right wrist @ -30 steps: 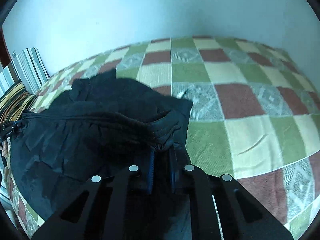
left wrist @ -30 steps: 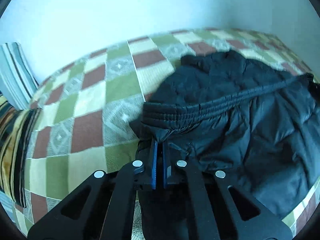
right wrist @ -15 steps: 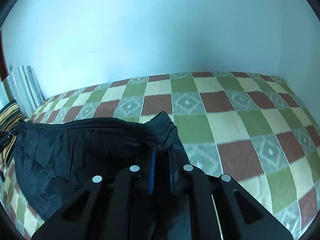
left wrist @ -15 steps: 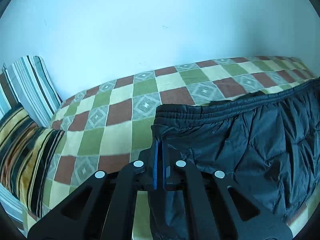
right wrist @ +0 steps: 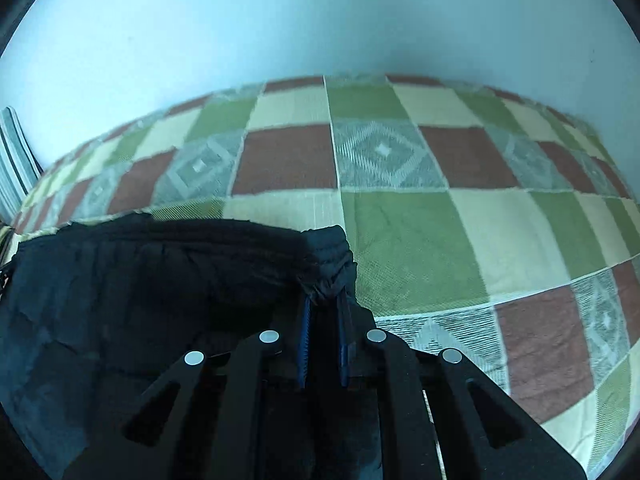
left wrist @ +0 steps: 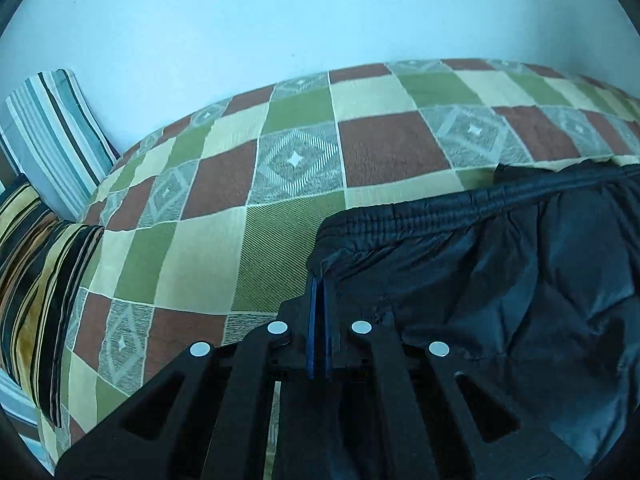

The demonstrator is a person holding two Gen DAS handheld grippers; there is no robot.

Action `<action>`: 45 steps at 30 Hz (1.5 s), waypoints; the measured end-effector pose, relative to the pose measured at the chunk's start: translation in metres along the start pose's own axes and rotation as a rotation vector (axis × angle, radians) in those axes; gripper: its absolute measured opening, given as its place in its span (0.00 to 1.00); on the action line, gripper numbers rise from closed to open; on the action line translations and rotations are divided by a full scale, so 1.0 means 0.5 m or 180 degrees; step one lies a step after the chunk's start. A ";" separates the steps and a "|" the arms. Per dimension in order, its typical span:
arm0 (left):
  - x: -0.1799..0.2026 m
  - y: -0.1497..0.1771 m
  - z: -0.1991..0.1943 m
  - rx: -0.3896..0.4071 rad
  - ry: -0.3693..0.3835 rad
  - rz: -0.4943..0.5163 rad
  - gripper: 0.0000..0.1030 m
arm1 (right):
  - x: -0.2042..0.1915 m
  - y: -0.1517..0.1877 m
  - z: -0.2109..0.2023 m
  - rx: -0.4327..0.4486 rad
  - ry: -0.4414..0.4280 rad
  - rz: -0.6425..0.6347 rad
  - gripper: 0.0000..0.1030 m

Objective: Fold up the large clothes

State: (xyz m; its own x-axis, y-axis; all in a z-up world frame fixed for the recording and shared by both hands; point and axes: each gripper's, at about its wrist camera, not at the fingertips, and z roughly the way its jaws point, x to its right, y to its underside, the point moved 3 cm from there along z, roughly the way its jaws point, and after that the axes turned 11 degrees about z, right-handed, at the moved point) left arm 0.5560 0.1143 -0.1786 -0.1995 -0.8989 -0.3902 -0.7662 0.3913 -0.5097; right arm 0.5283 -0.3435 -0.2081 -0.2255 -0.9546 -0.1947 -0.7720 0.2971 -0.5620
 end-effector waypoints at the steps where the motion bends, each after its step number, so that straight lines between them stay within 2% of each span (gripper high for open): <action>1: 0.005 0.002 0.011 -0.0025 -0.0002 0.0011 0.03 | 0.001 0.005 0.014 -0.0035 0.0015 0.0003 0.11; 6: 0.031 0.017 0.051 -0.0077 -0.0032 0.0086 0.03 | 0.007 0.017 0.048 -0.0107 0.0027 0.0031 0.12; 12: 0.038 0.025 0.071 -0.0068 0.0000 0.0027 0.03 | 0.007 0.021 0.063 -0.0068 0.0053 0.0027 0.14; 22: 0.045 0.028 0.077 -0.0024 -0.0087 0.0038 0.03 | 0.005 0.023 0.063 -0.0013 0.0112 0.0009 0.15; 27: 0.039 0.024 0.056 -0.0046 -0.0139 0.0046 0.07 | 0.005 0.016 0.042 -0.0019 0.0140 0.0028 0.23; 32: 0.013 0.026 -0.018 0.0011 -0.0047 -0.0191 0.08 | -0.002 0.013 -0.032 0.0158 0.0219 0.0148 0.26; 36: 0.024 0.011 -0.102 0.0147 0.0058 -0.0297 0.11 | -0.060 0.021 -0.105 0.0288 0.0058 0.0187 0.26; 39: 0.069 -0.002 -0.158 0.0252 0.0307 -0.0418 0.20 | -0.134 0.046 -0.136 0.0317 -0.0135 0.0169 0.26; 41: 0.122 -0.008 -0.181 0.0303 0.0458 -0.0440 0.22 | -0.185 0.065 -0.132 0.0268 -0.0217 0.0089 0.26; 45: 0.212 -0.012 -0.163 0.0250 0.0526 -0.0379 0.22 | -0.255 0.104 -0.088 0.0136 -0.0215 -0.0041 0.26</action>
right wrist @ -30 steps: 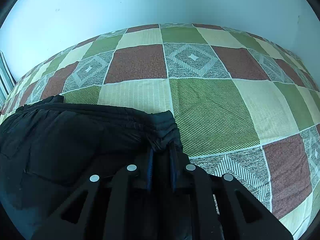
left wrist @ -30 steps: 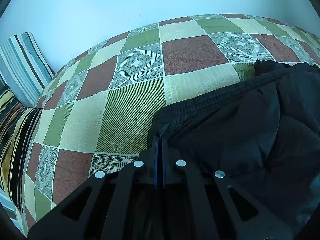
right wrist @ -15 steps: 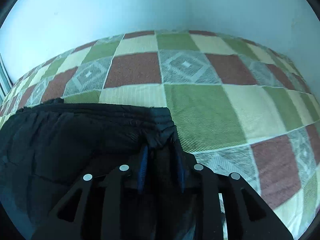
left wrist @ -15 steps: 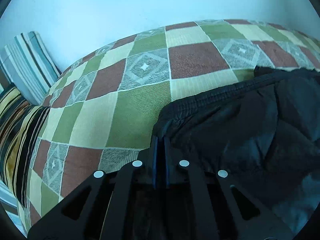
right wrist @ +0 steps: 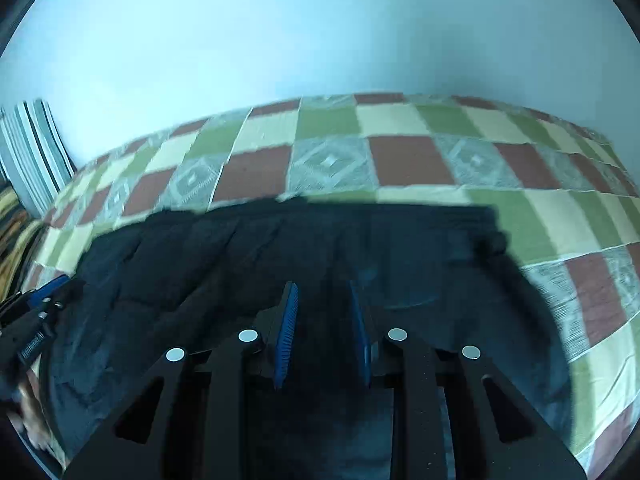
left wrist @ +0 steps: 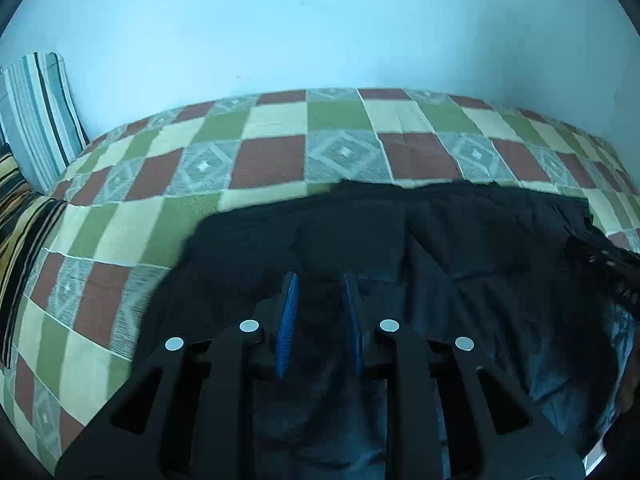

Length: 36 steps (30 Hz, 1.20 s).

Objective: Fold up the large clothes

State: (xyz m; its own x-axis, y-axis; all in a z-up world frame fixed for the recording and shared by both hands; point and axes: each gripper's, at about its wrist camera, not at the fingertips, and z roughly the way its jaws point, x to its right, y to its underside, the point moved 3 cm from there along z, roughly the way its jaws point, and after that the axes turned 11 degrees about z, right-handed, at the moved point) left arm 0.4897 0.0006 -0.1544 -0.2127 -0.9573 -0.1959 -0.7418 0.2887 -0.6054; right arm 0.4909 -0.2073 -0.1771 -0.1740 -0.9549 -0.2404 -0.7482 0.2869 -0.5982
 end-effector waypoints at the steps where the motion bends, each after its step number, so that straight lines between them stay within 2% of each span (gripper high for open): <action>1: 0.008 0.003 0.013 -0.0043 0.0015 -0.0023 0.22 | -0.008 0.008 0.012 -0.0009 0.0032 -0.0028 0.26; 5: 0.023 0.024 0.068 -0.0213 -0.0019 -0.0073 0.22 | -0.013 0.032 0.052 -0.0032 0.0193 -0.0126 0.26; 9: 0.031 0.035 0.100 -0.0258 -0.0106 -0.0023 0.22 | -0.009 0.042 0.085 -0.0102 0.0245 -0.0120 0.27; 20: 0.039 0.052 0.126 -0.0128 -0.0192 0.0002 0.22 | -0.010 0.068 0.107 0.0059 0.0299 -0.0159 0.27; 36: 0.037 0.062 0.126 0.0024 -0.0152 -0.0066 0.22 | -0.006 0.078 0.103 0.0184 0.0270 -0.0137 0.27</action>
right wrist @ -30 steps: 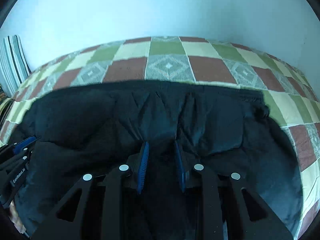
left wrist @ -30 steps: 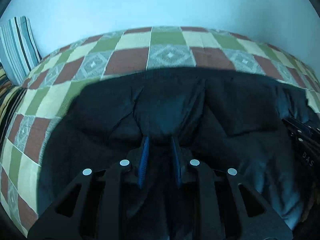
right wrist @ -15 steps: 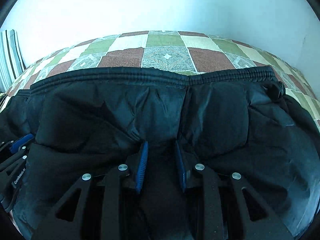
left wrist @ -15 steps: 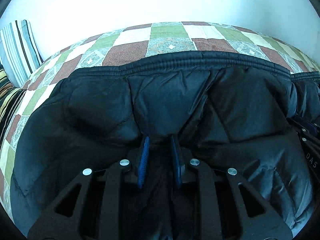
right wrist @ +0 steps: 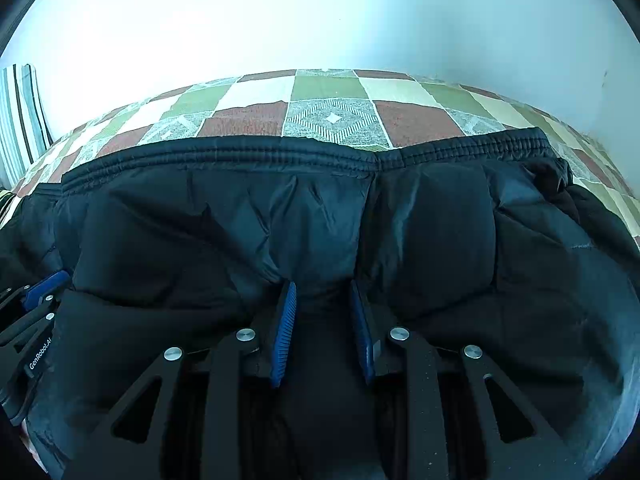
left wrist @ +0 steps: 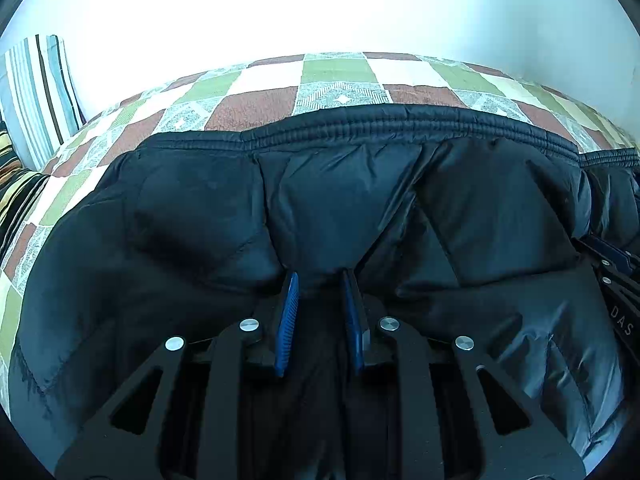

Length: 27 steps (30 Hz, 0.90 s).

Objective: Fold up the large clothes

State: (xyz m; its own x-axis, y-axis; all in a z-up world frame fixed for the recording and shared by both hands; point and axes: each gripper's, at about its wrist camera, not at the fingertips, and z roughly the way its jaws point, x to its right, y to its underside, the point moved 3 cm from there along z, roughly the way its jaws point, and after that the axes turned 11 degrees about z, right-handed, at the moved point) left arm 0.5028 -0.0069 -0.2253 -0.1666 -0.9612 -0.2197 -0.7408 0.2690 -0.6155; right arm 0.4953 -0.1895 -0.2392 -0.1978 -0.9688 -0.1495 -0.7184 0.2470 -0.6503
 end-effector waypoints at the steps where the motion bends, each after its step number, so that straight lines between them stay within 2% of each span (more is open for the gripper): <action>1: 0.000 0.000 -0.001 -0.0002 -0.0002 0.0000 0.22 | 0.000 -0.001 0.000 -0.0003 0.0001 -0.0001 0.27; 6: -0.003 -0.011 -0.015 -0.0062 -0.0043 0.0040 0.25 | -0.004 -0.012 -0.011 -0.0041 0.0032 -0.0024 0.28; 9: -0.019 -0.016 -0.040 -0.0049 0.0053 -0.0050 0.50 | 0.000 -0.023 -0.028 -0.0070 -0.0014 0.0006 0.37; 10: -0.025 -0.017 -0.051 -0.0024 0.0077 -0.0061 0.61 | 0.003 -0.026 -0.039 -0.0078 -0.0062 0.0025 0.46; 11: -0.033 -0.017 -0.066 0.0018 0.0069 -0.0060 0.64 | 0.006 -0.027 -0.047 -0.0083 -0.0094 0.0038 0.54; 12: -0.042 -0.017 -0.083 0.0069 0.0010 -0.0044 0.67 | 0.010 -0.028 -0.061 -0.0085 -0.0127 0.0058 0.56; 14: -0.059 -0.014 -0.111 0.0103 -0.0102 -0.0026 0.69 | 0.020 -0.030 -0.094 -0.0070 -0.0174 0.0073 0.57; 18: -0.100 0.008 -0.165 0.0095 -0.0149 -0.0134 0.74 | 0.059 -0.029 -0.160 0.0005 -0.0196 0.0131 0.65; 22: -0.141 0.059 -0.207 -0.0014 -0.0075 -0.0228 0.76 | 0.128 -0.018 -0.215 0.0017 -0.0159 0.0218 0.67; 24: -0.175 0.103 -0.227 -0.0031 -0.0043 -0.0414 0.77 | 0.168 -0.008 -0.240 0.0051 -0.0097 0.0279 0.73; 27: -0.223 0.170 -0.245 -0.0088 0.0061 -0.0754 0.78 | 0.236 0.013 -0.262 0.0008 -0.0008 0.0419 0.73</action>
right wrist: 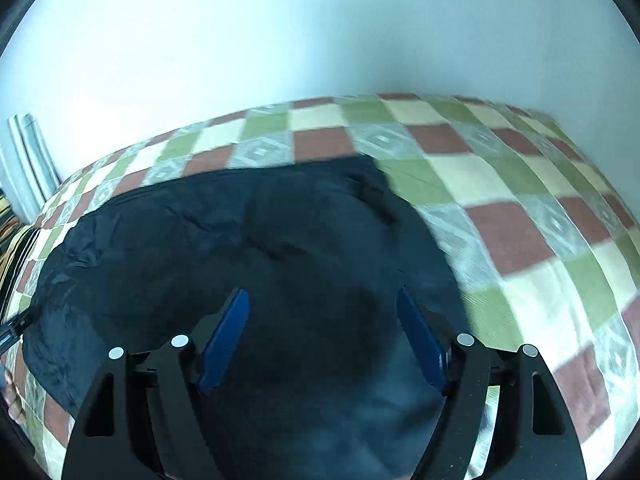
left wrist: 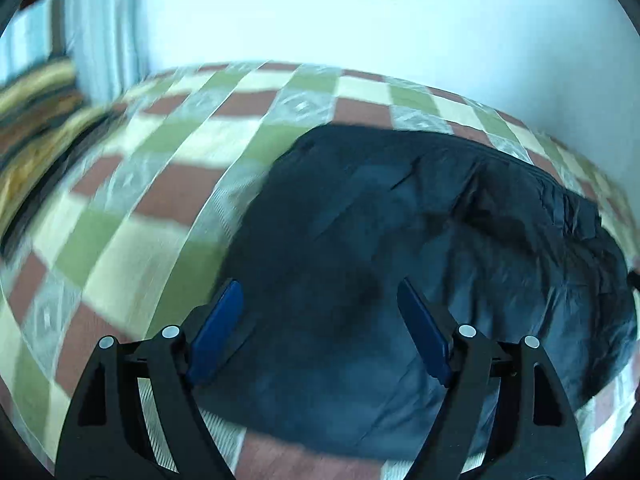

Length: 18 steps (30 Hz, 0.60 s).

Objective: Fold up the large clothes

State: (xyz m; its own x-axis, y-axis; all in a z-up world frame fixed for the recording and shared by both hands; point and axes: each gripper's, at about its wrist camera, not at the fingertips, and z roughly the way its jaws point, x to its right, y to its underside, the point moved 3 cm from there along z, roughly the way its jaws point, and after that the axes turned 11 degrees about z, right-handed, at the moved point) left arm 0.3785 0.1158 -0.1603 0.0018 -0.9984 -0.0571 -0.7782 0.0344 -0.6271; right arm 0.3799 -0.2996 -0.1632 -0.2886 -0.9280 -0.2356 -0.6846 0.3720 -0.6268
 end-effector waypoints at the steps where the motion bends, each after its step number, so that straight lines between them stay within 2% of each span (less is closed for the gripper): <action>1: -0.014 0.014 -0.004 -0.0018 0.0003 -0.0074 0.78 | 0.022 0.007 -0.004 -0.0042 0.0032 0.0044 0.73; 5: -0.068 0.083 -0.025 -0.0058 0.0055 -0.0328 0.79 | 0.104 0.035 -0.012 -0.0135 0.0154 0.0212 0.73; 8: -0.088 0.112 -0.031 -0.0031 0.0260 -0.0463 0.82 | 0.147 0.052 -0.006 -0.0216 0.0125 0.0422 0.73; 12: -0.084 0.112 -0.007 -0.0030 0.0573 -0.0583 0.84 | 0.169 0.065 0.025 -0.0365 0.0000 0.0667 0.73; 18: -0.075 0.104 0.043 -0.0061 0.0686 -0.0694 0.87 | 0.168 0.078 0.060 -0.0528 -0.0142 0.0824 0.74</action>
State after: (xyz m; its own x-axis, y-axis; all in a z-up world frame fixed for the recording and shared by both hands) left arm 0.3514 0.1558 -0.2073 0.0383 -0.9688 0.2448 -0.7858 -0.1805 -0.5915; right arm 0.3491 -0.3639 -0.2296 -0.4404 -0.8007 -0.4062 -0.6932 0.5908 -0.4129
